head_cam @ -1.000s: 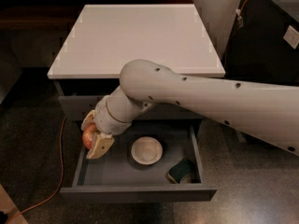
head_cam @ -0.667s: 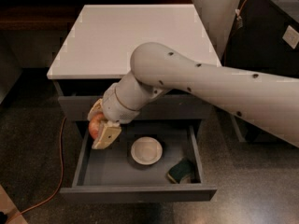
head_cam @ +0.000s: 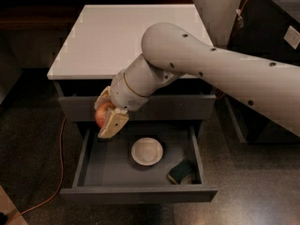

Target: Pick apple from middle drawer and place on counter

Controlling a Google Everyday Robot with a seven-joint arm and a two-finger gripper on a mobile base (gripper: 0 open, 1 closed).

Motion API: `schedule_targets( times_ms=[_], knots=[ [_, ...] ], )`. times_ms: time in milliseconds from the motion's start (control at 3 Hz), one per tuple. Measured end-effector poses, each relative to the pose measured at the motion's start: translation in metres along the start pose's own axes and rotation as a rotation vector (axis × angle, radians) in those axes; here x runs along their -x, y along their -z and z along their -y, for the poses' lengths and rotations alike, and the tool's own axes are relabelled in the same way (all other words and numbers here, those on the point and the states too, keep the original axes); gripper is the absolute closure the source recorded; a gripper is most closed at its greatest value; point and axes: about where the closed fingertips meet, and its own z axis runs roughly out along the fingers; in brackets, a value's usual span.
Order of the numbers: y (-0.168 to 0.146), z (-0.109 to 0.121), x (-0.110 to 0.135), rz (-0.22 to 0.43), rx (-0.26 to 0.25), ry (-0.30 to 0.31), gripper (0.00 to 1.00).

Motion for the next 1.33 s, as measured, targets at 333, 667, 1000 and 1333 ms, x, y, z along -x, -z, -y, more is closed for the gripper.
schedule_targets(
  times_ms=[333,667,1000,1333],
  knots=[
    [-0.002,0.000,0.000,0.003,-0.002,-0.022,1.00],
    [0.009,0.010,0.003,-0.032,-0.058,-0.081,1.00],
    [0.032,0.027,0.014,-0.073,-0.123,-0.127,1.00],
    [0.055,0.044,0.021,-0.095,-0.163,-0.174,1.00]
  ],
)
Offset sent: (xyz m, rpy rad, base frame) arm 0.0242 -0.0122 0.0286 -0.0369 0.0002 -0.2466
